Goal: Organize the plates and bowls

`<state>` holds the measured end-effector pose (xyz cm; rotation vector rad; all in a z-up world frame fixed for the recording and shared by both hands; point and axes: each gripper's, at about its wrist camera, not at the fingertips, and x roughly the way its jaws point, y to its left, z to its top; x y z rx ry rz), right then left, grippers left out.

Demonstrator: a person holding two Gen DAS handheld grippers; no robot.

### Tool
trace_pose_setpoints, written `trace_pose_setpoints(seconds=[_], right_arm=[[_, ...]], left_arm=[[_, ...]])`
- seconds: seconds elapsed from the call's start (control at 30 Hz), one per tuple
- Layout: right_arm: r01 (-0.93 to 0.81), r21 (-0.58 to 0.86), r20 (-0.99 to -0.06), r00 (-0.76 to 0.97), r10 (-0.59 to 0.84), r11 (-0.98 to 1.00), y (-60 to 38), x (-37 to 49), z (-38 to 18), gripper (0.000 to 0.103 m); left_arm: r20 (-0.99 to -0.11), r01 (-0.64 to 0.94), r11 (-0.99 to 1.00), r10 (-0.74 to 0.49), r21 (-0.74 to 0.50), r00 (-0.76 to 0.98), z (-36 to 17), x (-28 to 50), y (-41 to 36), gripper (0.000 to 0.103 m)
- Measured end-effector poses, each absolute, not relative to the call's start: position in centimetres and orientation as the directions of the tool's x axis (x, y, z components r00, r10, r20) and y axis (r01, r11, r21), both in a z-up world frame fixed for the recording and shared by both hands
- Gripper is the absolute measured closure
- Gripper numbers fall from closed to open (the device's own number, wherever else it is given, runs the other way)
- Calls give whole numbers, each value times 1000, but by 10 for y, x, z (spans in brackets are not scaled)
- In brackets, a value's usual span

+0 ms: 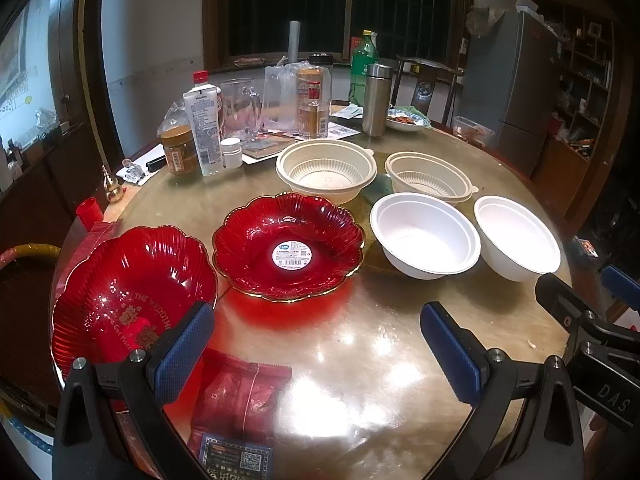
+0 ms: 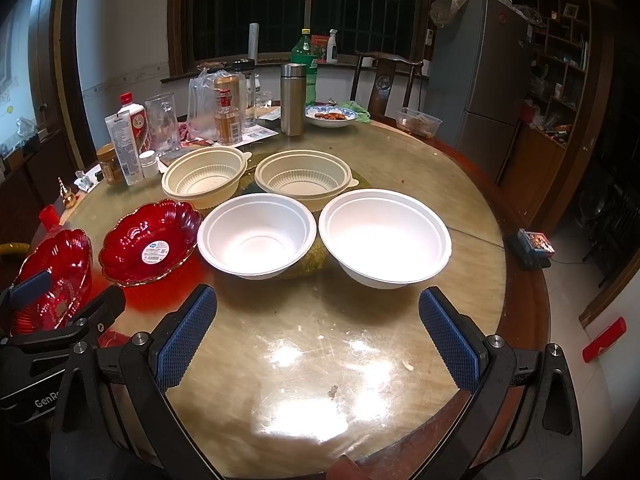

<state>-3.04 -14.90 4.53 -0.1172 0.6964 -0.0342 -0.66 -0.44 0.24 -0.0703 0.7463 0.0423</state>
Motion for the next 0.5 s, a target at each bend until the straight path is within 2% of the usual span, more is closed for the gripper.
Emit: trace_pose_setpoints(seconds=[0.5], right_arm=[[-7, -118, -639, 766, -71, 993, -151, -30, 45, 0]], left_arm=[[-686, -64, 997, 17, -44, 727, 0, -5, -5, 0]])
